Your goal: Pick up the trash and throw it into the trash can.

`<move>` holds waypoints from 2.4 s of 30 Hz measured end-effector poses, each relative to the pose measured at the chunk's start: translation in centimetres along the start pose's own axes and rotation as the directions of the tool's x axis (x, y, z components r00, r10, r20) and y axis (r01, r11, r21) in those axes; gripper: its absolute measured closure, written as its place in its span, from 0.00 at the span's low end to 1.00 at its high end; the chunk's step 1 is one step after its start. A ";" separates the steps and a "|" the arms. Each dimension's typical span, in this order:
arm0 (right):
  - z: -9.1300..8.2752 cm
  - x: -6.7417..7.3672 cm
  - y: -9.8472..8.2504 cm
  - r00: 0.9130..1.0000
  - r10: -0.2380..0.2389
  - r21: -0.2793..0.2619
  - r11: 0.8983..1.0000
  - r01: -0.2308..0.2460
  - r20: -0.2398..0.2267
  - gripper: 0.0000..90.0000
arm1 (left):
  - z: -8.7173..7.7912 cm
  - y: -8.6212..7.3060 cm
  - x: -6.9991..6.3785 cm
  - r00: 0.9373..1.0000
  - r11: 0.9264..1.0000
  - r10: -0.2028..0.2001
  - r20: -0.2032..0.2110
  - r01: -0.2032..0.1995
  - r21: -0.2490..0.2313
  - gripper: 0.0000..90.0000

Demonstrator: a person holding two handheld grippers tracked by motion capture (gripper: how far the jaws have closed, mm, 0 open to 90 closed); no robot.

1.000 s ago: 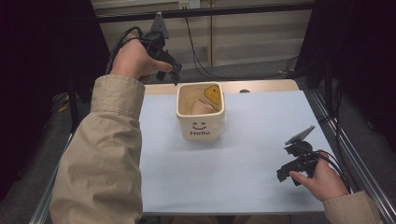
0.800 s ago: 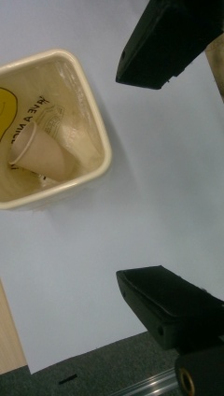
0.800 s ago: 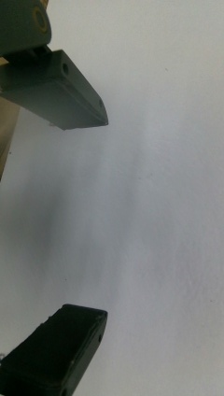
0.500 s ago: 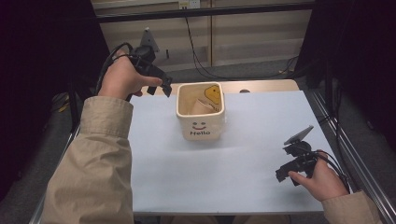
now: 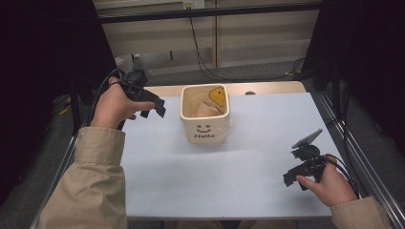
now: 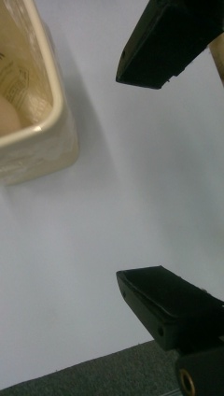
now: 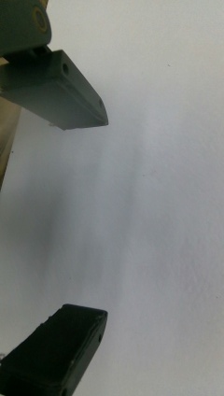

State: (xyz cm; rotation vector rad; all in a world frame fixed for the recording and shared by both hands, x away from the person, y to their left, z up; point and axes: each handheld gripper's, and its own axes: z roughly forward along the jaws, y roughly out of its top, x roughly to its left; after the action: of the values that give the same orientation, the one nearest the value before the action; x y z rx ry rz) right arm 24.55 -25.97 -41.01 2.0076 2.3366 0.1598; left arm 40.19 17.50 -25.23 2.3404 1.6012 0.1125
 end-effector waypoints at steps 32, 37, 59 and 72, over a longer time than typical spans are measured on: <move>0.4 -0.1 0.1 1.000 0.016 0.000 1.000 -0.016 0.010 0.08 | 7.4 -8.6 1.7 0.998 0.999 -0.032 0.059 0.032 0.003 0.06; 0.3 -0.1 0.1 1.000 0.026 0.003 1.000 -0.026 0.014 0.08 | 8.3 -10.1 1.5 0.998 0.999 -0.035 0.056 0.035 -0.008 0.06; 0.7 0.0 0.0 1.000 0.027 0.006 1.000 -0.027 0.003 0.07 | 11.4 -14.2 1.8 0.997 0.997 -0.063 0.036 0.061 0.050 0.06; 0.8 -0.2 -0.1 0.999 0.038 0.004 0.999 -0.038 0.010 0.07 | 12.5 -16.3 3.1 0.994 0.992 -0.111 0.020 0.109 0.061 0.06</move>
State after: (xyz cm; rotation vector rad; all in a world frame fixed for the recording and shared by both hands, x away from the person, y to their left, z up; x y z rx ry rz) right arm 24.54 -26.11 -41.78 2.0502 2.2961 0.1470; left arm 29.63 23.18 -42.20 2.2822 1.7410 0.0134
